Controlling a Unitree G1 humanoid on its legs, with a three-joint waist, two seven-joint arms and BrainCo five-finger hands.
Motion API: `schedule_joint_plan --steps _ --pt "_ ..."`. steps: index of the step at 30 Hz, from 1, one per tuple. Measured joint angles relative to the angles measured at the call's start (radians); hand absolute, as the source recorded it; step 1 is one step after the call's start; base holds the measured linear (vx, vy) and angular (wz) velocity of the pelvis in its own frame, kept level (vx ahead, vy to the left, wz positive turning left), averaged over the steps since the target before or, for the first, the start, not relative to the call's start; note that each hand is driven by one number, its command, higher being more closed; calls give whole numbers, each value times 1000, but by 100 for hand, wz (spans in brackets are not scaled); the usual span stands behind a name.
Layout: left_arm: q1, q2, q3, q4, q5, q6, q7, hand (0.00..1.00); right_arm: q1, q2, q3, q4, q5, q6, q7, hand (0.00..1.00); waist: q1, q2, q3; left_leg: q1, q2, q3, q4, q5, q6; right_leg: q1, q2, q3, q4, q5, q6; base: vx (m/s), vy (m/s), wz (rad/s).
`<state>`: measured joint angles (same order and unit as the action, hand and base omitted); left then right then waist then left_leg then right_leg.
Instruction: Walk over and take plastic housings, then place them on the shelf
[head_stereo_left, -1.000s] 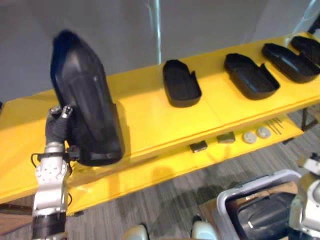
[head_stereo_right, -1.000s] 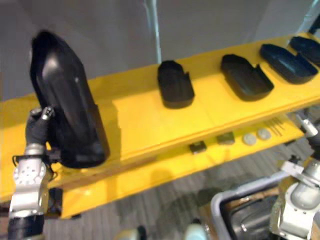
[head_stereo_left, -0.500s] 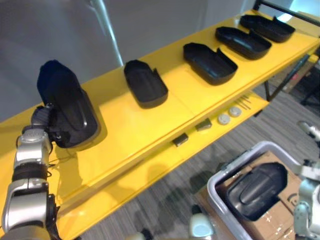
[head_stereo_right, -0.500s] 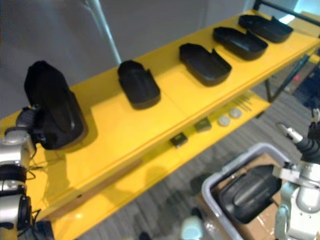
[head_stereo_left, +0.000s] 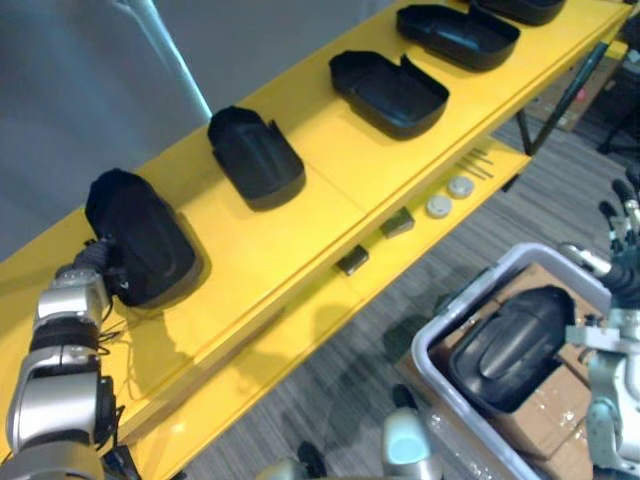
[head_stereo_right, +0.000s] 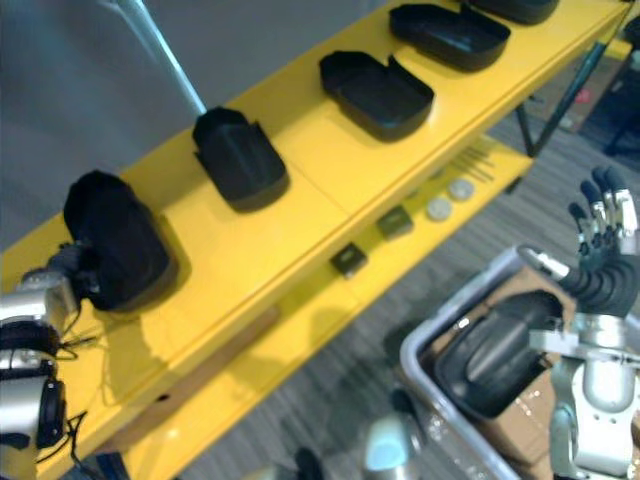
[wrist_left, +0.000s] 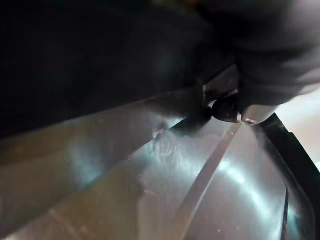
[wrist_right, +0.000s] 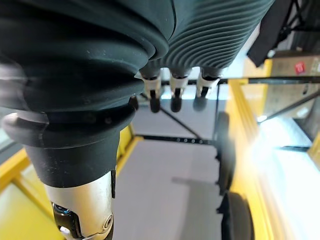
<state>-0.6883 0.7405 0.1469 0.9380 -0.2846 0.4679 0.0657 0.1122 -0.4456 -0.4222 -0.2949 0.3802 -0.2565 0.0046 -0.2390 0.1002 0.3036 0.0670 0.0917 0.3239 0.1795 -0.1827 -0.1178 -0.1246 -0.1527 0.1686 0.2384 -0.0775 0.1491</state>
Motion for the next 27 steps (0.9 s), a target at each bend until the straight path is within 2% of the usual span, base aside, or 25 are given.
schedule_joint_plan --steps 6,7,13,20,22,24,26,27 --pt "-1 48 13 29 38 15 4 100 -2 -1 22 1 19 0 0 0 -6 -12 39 -4 1 9 10 0 0 -16 3 10 21 -2 1 -51 -16 -4" --pt "-2 52 33 29 71 17 4 0 -1 0 23 4 20 0 1 0 -8 -13 44 -8 1 7 14 0 1 -17 3 10 23 -2 2 -42 -16 -1" --pt "-36 56 38 29 95 38 14 0 -11 -1 63 6 21 0 -3 0 -17 -27 52 -21 5 -7 32 -1 2 -16 2 -1 28 -2 2 -16 -11 7" --pt "-49 57 42 28 92 29 122 0 -9 -1 64 6 39 0 -6 0 -20 -30 54 -32 9 -10 45 -5 6 -17 3 -4 28 -1 3 -7 -2 1" --pt "-62 58 47 26 77 6 187 0 -9 -1 64 6 40 0 -2 0 -20 -30 54 -33 11 -10 49 -7 7 -16 5 -4 28 -1 3 0 0 0" --pt "-85 61 49 24 48 -44 273 0 -8 -1 65 8 59 -2 7 0 -19 -32 53 -34 18 -9 60 -13 7 -14 10 -3 28 -1 3 -2 -4 -2" --pt "-106 70 53 17 46 -83 329 0 -7 0 65 9 62 -6 21 0 -19 -34 52 -34 21 -9 59 -13 7 -14 12 -3 28 -1 3 0 0 0" --pt "-122 77 76 -4 46 -117 373 0 -4 0 71 11 78 -15 31 0 -19 -36 51 -34 22 -9 58 -13 7 -14 14 -4 27 0 3 0 0 0"
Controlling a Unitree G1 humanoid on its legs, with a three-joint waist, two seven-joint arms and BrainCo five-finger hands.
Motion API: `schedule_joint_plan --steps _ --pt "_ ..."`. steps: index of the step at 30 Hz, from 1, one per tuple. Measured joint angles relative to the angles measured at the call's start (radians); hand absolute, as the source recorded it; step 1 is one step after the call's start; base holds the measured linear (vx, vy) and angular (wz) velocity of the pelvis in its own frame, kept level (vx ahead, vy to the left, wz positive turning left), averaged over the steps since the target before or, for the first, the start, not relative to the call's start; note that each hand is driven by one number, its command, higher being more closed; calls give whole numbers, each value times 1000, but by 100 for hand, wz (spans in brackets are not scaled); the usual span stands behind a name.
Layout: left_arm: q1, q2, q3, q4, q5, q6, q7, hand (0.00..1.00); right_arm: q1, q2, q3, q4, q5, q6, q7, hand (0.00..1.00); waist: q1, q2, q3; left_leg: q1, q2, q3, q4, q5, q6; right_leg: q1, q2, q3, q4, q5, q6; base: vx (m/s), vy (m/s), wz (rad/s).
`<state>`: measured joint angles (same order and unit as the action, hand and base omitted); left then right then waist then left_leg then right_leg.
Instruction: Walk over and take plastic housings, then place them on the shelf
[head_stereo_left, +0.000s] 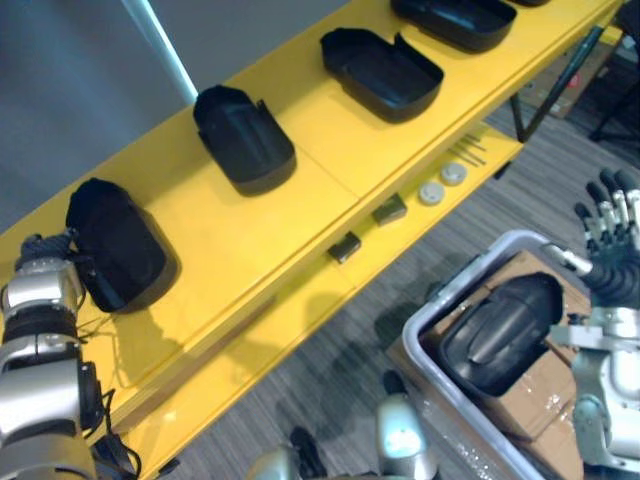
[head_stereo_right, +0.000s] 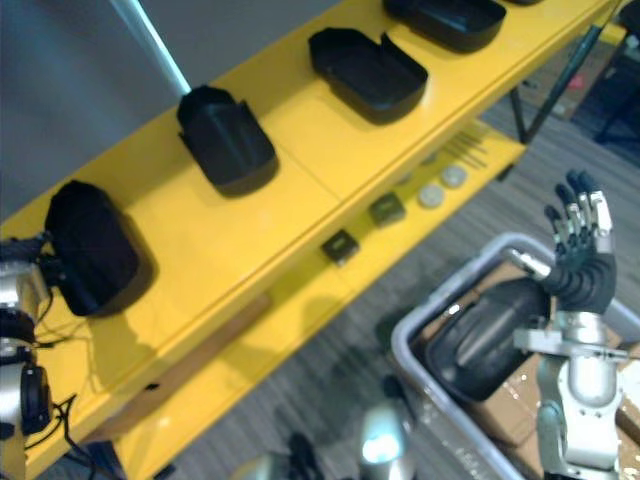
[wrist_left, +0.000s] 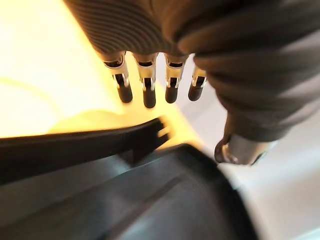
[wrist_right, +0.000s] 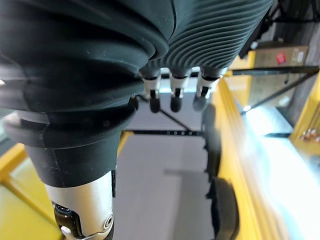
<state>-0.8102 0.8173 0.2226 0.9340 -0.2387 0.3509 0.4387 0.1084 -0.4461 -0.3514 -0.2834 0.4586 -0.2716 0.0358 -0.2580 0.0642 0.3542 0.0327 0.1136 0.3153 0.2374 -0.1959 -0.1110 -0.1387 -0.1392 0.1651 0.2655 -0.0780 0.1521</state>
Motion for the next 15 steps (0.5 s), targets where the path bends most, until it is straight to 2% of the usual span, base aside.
schedule_joint_plan --steps 3,4,7,9,10,11,12,14,15 --pt "-37 34 13 -80 5 -97 92 0 5 3 16 30 1 -40 32 0 1 -3 -2 0 1 -1 -3 0 0 7 0 -2 -11 4 1 0 0 0" --pt "-54 47 13 -110 6 -128 108 0 10 4 23 32 2 -51 40 0 2 -4 -2 1 3 -2 -5 0 0 21 1 -4 -26 9 1 11 6 4" --pt "-61 72 11 -189 17 -180 111 0 19 17 33 33 2 -82 69 0 5 -14 -20 6 6 -5 -18 0 0 38 1 -19 -50 15 0 18 4 8" --pt "-56 76 8 -270 22 -235 111 0 24 27 33 39 3 -119 75 0 27 -28 -47 13 8 -7 -21 1 0 55 1 -27 -70 20 -1 53 3 6" --pt "-49 76 9 -295 22 -249 111 0 22 27 34 39 3 -125 75 0 31 -32 -50 22 8 -8 -24 1 0 65 1 -29 -75 20 0 171 40 40" --pt "127 69 75 -619 27 -337 109 0 21 29 49 42 26 -143 73 0 56 -39 -137 48 -1 -43 -72 12 -3 111 -11 -76 -120 23 3 210 54 45" --pt "172 59 107 -719 52 -378 111 0 18 29 52 48 32 -143 71 0 79 -39 -153 75 -3 -47 -97 20 -6 132 -10 -84 -128 23 3 191 51 47" --pt "186 56 124 -772 61 -410 121 0 3 30 57 63 34 -143 70 0 100 -34 -170 88 -4 -59 -110 25 -7 148 -12 -103 -132 23 3 59 12 22" --pt "196 55 133 -796 61 -412 129 0 -8 30 61 63 38 -143 70 0 112 -31 -176 91 -8 -67 -119 30 -6 157 -16 -115 -134 23 3 25 3 26"
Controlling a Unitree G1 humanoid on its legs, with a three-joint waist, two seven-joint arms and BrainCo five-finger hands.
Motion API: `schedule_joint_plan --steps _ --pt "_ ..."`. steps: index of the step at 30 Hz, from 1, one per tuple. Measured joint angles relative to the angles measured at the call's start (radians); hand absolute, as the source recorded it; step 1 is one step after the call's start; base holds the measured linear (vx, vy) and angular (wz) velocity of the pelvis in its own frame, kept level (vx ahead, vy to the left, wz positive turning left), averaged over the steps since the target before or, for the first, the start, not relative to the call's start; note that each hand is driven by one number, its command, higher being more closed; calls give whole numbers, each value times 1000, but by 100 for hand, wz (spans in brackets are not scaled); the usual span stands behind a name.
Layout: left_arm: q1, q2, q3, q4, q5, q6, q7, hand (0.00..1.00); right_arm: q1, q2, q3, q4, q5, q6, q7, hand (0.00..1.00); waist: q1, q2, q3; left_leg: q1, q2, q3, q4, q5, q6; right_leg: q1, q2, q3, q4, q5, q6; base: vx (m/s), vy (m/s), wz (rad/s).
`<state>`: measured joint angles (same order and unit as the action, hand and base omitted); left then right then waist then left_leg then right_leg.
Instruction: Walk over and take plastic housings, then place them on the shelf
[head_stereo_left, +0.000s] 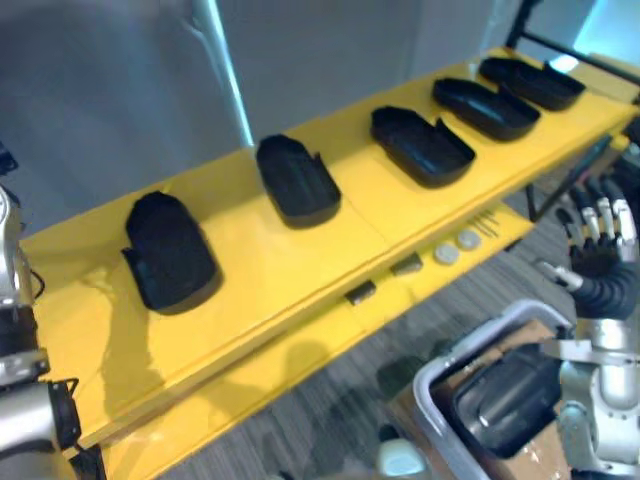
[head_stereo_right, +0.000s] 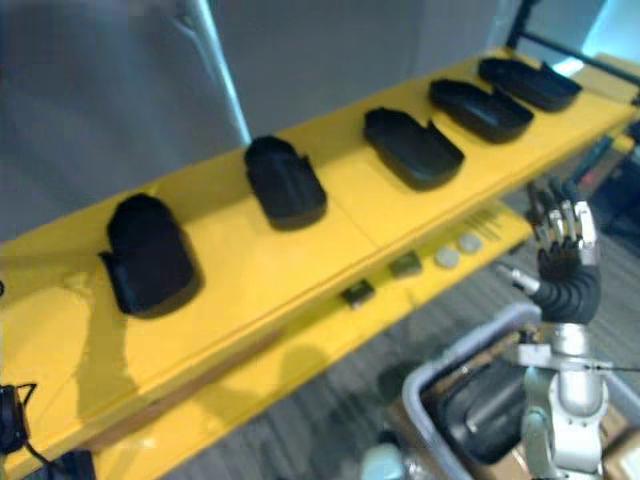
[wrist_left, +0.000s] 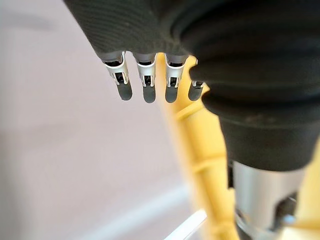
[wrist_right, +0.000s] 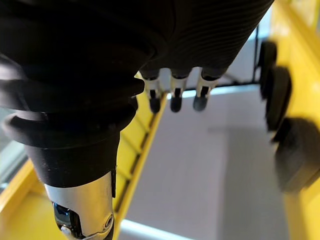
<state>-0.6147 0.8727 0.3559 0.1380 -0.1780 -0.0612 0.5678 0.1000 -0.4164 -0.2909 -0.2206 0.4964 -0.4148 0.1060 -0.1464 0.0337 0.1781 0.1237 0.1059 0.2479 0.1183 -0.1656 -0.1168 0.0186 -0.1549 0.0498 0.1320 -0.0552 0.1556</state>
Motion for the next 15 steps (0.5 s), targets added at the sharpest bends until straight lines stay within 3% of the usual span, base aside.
schedule_joint_plan --steps 2,4,6,8,10,13,15 --pt "95 -29 70 -135 0 1 0 0 -17 5 14 -3 0 -1 -4 0 7 6 -10 -1 -6 -24 -17 9 0 19 -7 -28 -13 1 1 7 -4 31" --pt "314 -158 222 -423 45 -82 18 0 -3 42 20 -8 -42 4 -65 0 30 8 -34 -3 -7 -49 -27 11 0 48 -10 -63 -49 1 2 50 -14 39" --pt "429 -241 285 -541 89 -133 31 0 22 73 19 -8 -76 22 -105 0 63 4 -61 -3 -6 -75 -44 23 -3 55 -9 -86 -56 1 1 43 -35 40" --pt "531 -302 328 -612 109 -179 42 0 32 105 20 -10 -90 32 -128 0 107 -3 -83 -4 -5 -100 -61 38 -5 61 -8 -119 -56 2 0 34 -40 40" --pt "634 -361 346 -670 110 -208 41 0 38 134 20 -24 -90 32 -138 0 131 -9 -89 -2 -8 -118 -62 40 -2 74 -11 -136 -56 3 0 -19 -12 29" --pt "802 -495 345 -755 119 -272 5 0 81 192 16 -85 -90 33 -151 0 138 -22 -103 -19 -19 -141 -69 45 5 87 -23 -163 -73 12 -4 -52 9 25" --pt "908 -607 335 -794 105 -319 -59 0 112 245 5 -94 -84 33 -150 0 142 -41 -115 -32 -26 -152 -77 51 11 90 -28 -179 -94 23 -7 -48 13 15"
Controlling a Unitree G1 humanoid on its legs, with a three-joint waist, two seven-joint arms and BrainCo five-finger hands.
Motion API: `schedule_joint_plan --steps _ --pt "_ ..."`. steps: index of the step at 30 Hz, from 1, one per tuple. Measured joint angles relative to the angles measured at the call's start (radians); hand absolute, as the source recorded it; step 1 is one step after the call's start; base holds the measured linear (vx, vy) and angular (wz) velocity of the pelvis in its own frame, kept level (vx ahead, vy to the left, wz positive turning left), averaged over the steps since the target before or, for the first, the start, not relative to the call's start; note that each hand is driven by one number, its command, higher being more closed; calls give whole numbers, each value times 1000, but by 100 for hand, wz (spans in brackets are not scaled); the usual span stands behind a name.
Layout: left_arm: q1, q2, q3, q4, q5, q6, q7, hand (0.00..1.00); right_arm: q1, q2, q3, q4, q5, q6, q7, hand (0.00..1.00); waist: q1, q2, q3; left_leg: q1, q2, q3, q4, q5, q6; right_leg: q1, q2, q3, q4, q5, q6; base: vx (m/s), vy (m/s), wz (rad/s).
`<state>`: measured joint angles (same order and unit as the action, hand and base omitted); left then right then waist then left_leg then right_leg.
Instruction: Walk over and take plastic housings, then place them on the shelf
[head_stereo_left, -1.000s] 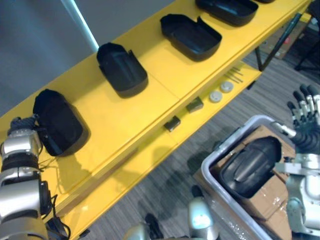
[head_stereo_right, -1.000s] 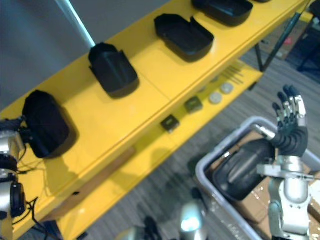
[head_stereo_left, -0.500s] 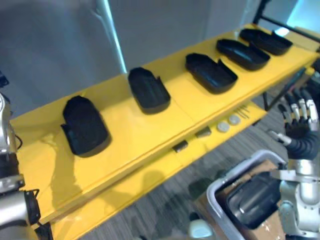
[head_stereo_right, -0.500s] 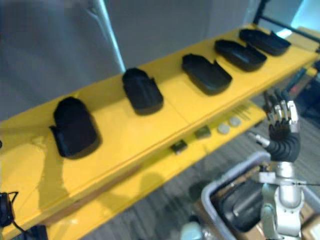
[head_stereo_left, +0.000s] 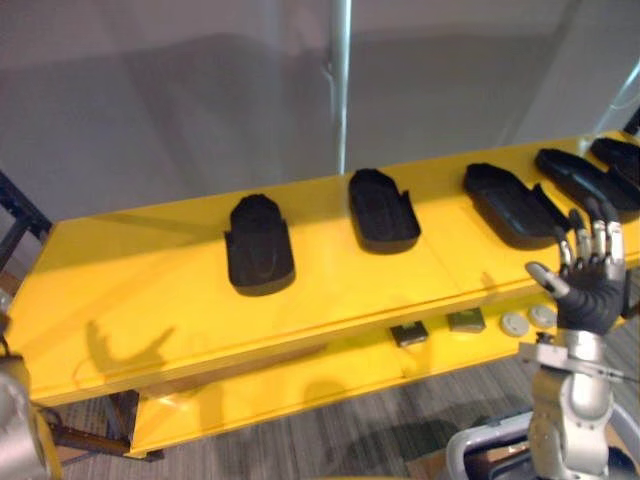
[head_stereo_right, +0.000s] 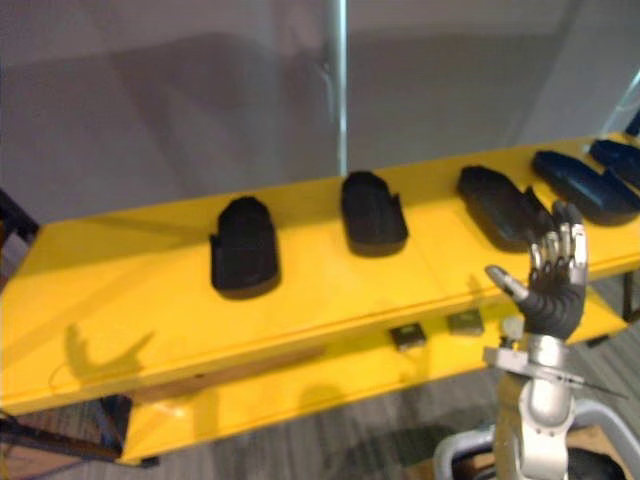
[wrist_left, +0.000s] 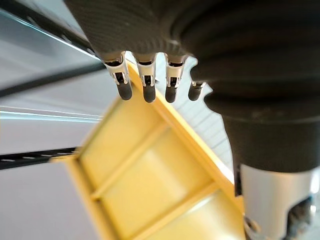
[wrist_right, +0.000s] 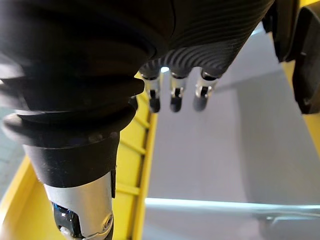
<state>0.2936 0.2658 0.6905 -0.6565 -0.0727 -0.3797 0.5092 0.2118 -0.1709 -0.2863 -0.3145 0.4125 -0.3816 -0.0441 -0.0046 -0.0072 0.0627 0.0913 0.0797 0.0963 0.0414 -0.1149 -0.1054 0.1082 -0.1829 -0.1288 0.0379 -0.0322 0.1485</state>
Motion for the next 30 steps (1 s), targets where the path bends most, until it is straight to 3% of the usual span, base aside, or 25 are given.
schedule_joint_plan --steps 5,6,9,12,15,18,23,24,30 --pt "85 -160 -91 -8 -149 -73 -196 0 12 63 -57 4 12 7 -6 0 13 -8 -3 -6 -10 -37 -5 10 9 20 -9 -36 -6 12 3 -52 -1 22" --pt "94 -181 -137 -15 -248 -98 -294 0 11 73 -64 18 46 7 -26 0 13 -7 1 -6 -8 -42 -12 14 10 29 -9 -59 -7 12 2 -50 -23 40" --pt "100 -198 -232 -34 -316 -112 -452 0 -4 75 -64 67 46 5 -52 0 21 -8 5 -9 -4 -39 -36 40 8 31 -9 -80 -9 11 2 -60 -30 28" --pt "91 -197 -405 -38 -429 -103 -622 0 -38 76 -63 122 45 4 -72 0 18 -10 16 -23 -7 -35 -40 58 6 24 -11 -94 -13 7 -4 -58 -28 12" --pt "30 -197 -578 -33 -429 -34 -674 0 -71 79 -52 175 45 3 -95 0 13 -6 40 -22 -8 -32 -66 80 3 11 -11 -97 -12 6 -5 -55 -14 -1" --pt "-2 -195 -626 -25 -344 16 -644 0 -72 79 -27 177 44 0 -118 0 -3 -6 41 -22 -4 -32 -71 93 -1 10 -7 -100 -12 8 -4 16 -9 3" --pt "2 -192 -582 17 -217 34 -455 0 -71 79 -33 177 45 -7 -119 0 -5 -22 51 -18 -1 -28 -73 94 -1 9 -5 -95 -12 22 -3 7 0 0" --pt "42 -197 -297 47 5 13 -90 0 -36 89 -45 163 86 -35 -22 0 18 22 50 14 -3 0 -116 94 17 3 -8 -92 -12 72 8 0 0 0" --pt "42 -201 -308 47 4 12 -96 0 -18 90 -45 163 86 -35 -19 0 17 19 51 12 -4 10 -108 93 17 -4 -8 -86 -12 72 8 0 0 -4"
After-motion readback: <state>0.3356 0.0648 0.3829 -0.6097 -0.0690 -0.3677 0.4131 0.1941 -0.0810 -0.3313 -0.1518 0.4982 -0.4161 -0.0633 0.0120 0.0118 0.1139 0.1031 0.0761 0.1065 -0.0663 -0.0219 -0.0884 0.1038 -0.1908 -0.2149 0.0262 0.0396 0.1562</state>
